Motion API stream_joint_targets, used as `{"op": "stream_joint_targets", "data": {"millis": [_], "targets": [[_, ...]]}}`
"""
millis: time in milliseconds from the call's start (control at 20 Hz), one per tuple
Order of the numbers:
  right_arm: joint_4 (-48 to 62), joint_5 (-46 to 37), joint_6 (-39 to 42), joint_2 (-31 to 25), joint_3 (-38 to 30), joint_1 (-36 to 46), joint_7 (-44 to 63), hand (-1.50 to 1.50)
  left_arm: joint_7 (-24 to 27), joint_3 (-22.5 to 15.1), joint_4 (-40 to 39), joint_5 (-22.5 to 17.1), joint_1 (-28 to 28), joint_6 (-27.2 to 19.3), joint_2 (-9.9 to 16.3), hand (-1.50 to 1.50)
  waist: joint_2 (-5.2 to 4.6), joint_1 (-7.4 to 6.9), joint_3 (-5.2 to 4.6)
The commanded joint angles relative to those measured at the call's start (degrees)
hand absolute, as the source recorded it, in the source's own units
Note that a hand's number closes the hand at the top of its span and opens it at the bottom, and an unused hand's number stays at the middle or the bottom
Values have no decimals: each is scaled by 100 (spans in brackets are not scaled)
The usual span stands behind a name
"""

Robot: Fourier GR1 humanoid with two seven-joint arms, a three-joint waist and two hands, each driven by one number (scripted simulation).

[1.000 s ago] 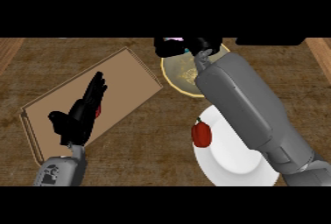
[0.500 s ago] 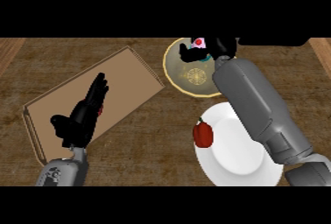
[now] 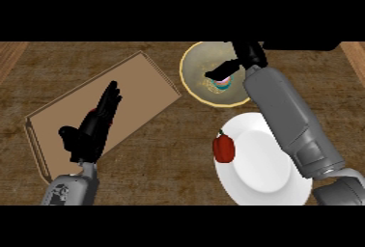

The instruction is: Pick the cupcake from the plate and place it in the bowl

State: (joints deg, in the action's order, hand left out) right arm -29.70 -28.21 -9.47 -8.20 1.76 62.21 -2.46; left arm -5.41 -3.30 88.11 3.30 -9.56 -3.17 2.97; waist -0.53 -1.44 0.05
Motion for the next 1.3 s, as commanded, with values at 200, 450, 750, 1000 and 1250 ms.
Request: {"op": "stream_joint_targets", "data": {"millis": [200,450,750,1000,1250], "targets": [[-240,633,-614,78,-774,-111,-999,-150,275,10,-187,72,153,-71,-76,0,17,52,-3],[-485,1187,71,-274,-1202,-135,-792,-150,-117,190,-83,-122,-116,51,34,0,41,106,-3],[-1238,1966,1161,-760,-1605,-571,-362,-150,229,-58,91,111,384,-84,-128,0,64,152,-3],[-2059,2283,1747,-834,-1516,-1455,-343,-150,-100,55,184,41,197,-61,-60,0,62,153,-4],[-2861,2531,2067,-826,-1422,-2005,-172,-150,139,356,118,-156,360,179,203,0,72,155,-5]]}}
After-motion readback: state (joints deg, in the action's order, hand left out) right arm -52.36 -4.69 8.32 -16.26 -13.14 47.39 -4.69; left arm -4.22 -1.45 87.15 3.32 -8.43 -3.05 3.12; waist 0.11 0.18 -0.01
